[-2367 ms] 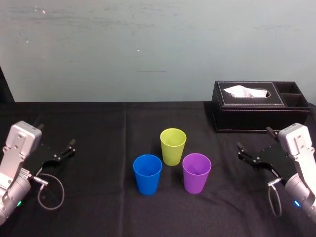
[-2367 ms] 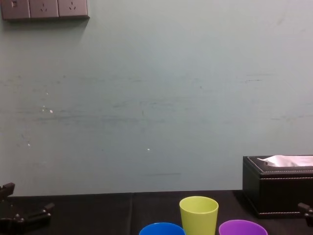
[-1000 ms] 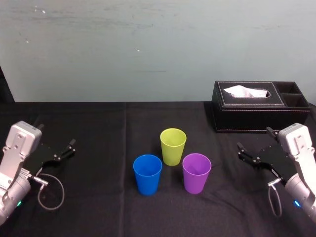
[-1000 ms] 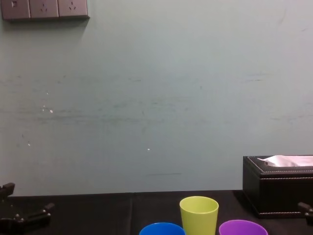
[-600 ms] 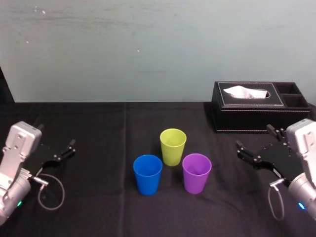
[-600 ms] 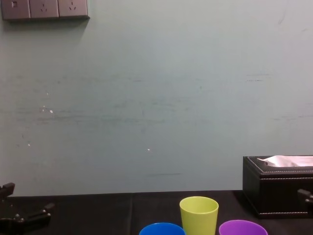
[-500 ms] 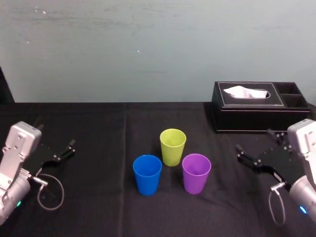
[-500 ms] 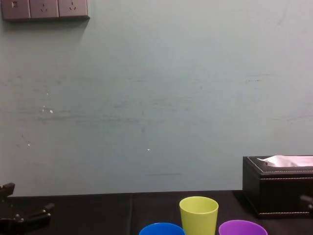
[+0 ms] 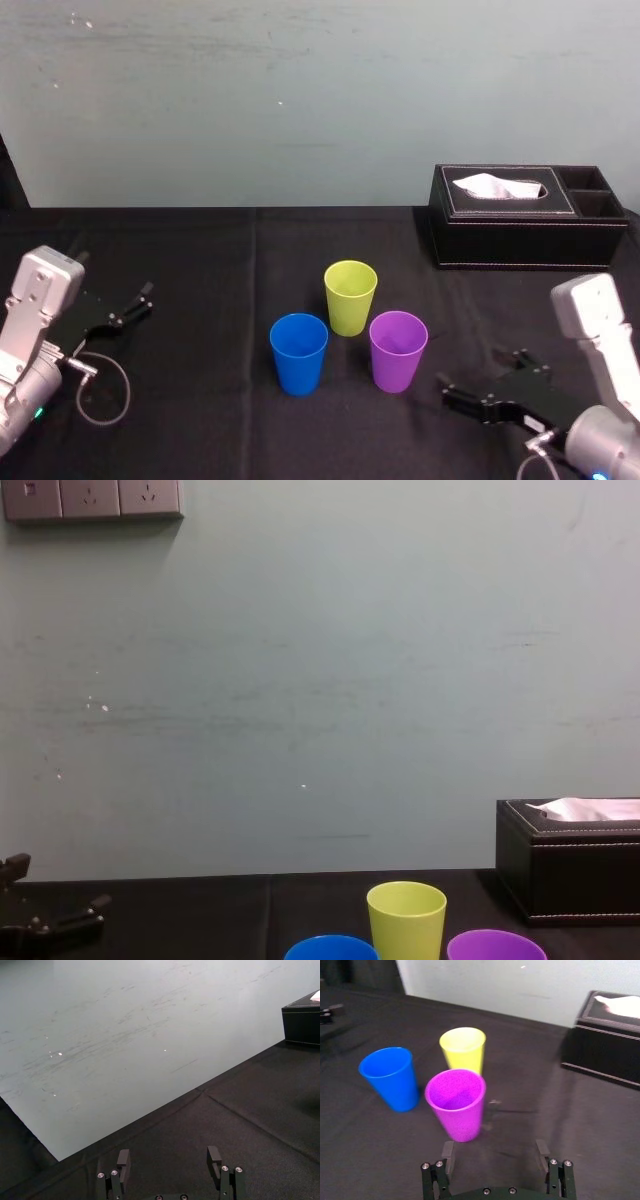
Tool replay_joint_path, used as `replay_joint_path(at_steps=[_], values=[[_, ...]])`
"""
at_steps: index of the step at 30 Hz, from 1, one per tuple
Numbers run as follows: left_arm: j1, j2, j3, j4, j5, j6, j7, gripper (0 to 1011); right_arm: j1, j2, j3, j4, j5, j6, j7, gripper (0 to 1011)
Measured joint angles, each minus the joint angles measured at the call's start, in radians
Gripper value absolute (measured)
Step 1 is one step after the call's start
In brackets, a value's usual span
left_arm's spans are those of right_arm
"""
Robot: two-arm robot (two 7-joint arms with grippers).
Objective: Stack the three plastic cups sequentially using one hand.
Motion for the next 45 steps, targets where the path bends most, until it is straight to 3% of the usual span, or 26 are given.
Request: replay_joint_path(at_steps=[8, 18, 45], values=[[0.000, 0.000, 0.000, 0.000, 0.000, 0.000, 0.000, 1000, 0.057, -0.040, -0.052, 0.014, -0.032, 0.072, 0.025, 1003], [0.000, 0.000, 0.000, 0.000, 0.000, 0.000, 0.000, 1000, 0.122, -0.106, -0.091, 0.067, -0.075, 0.119, 0.036, 1003], [0.000, 0.000, 0.000, 0.000, 0.000, 0.000, 0.000, 1000, 0.184, -0.201, -0.101, 0.175, -0.169, 0.096, 0.068, 1003]])
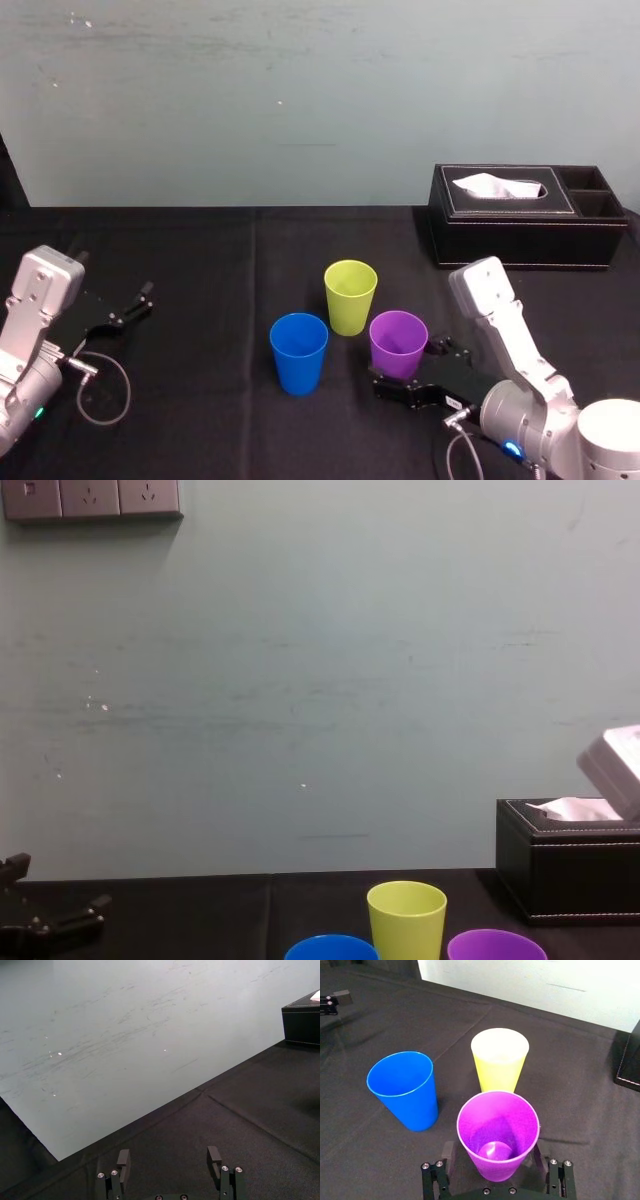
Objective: Stack the three plastic cups sequentially using one hand.
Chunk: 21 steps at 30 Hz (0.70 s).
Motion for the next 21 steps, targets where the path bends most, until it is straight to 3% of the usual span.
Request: replay_joint_path(at_steps=[21], values=[[0.000, 0.000, 0.000, 0.000, 0.000, 0.000, 0.000, 1000, 0.009, -0.067, 0.017, 0.071, -0.063, -0.037, 0.002, 1003]])
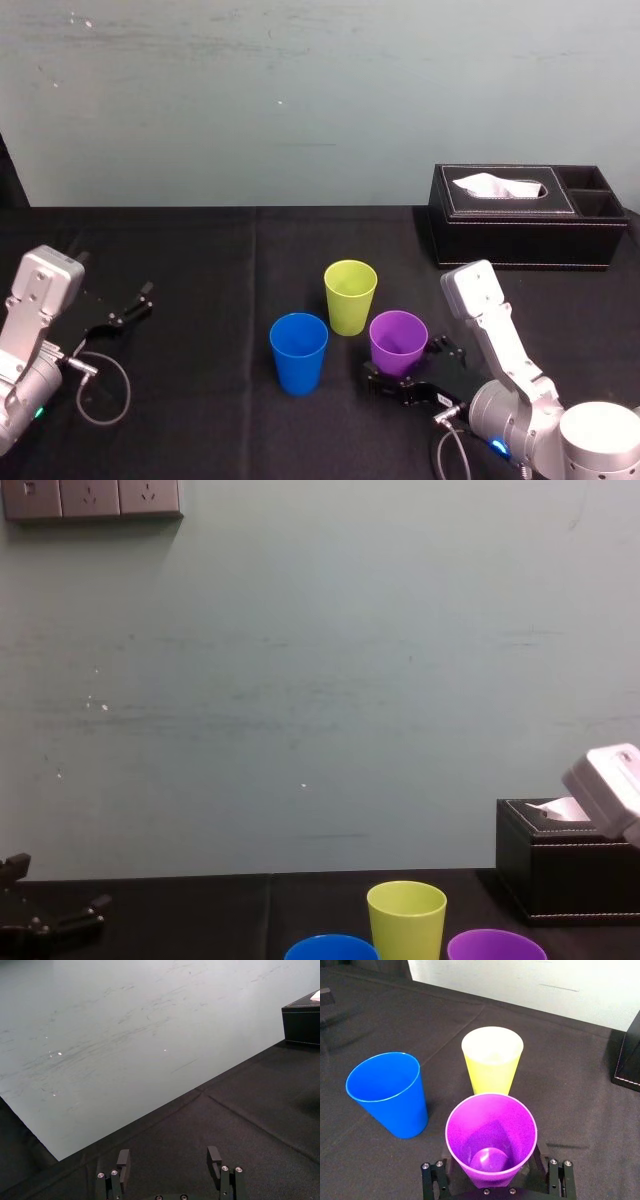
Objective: Stack the three plastic cups sequentially using one hand.
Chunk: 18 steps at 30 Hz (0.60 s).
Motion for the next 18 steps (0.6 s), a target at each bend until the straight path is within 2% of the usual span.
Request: replay_joint_path(at_steps=[13, 18], values=[[0.000, 0.000, 0.000, 0.000, 0.000, 0.000, 0.000, 1000, -0.006, -0.035, 0.023, 0.024, -0.024, -0.026, 0.004, 1003], [0.000, 0.000, 0.000, 0.000, 0.000, 0.000, 0.000, 1000, -0.007, -0.036, 0.024, 0.024, -0.024, -0.027, 0.005, 1003]])
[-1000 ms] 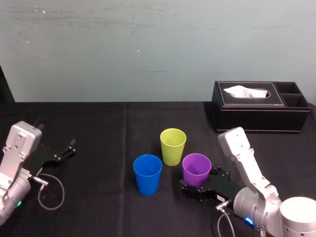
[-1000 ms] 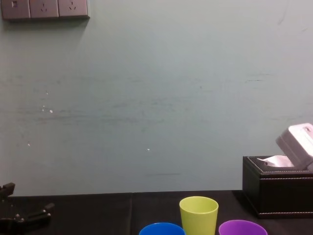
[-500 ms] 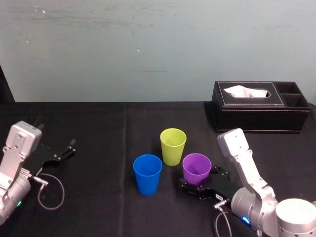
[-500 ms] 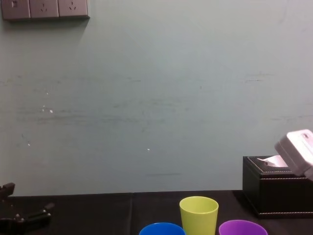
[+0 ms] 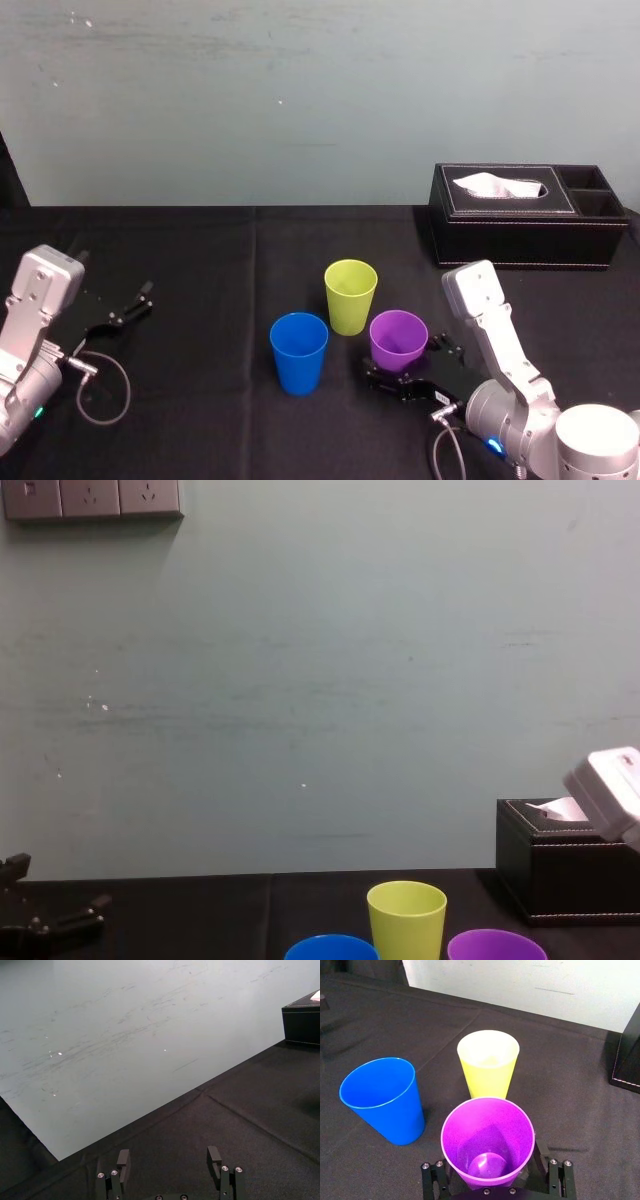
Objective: Stack the three plastic cups sequentially using one hand.
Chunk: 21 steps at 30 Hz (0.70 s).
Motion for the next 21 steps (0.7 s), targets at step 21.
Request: replay_joint_path(at_steps=[21], values=[[0.000, 0.000, 0.000, 0.000, 0.000, 0.000, 0.000, 1000, 0.001, 0.003, -0.004, -0.003, -0.001, 0.003, -0.001, 741]])
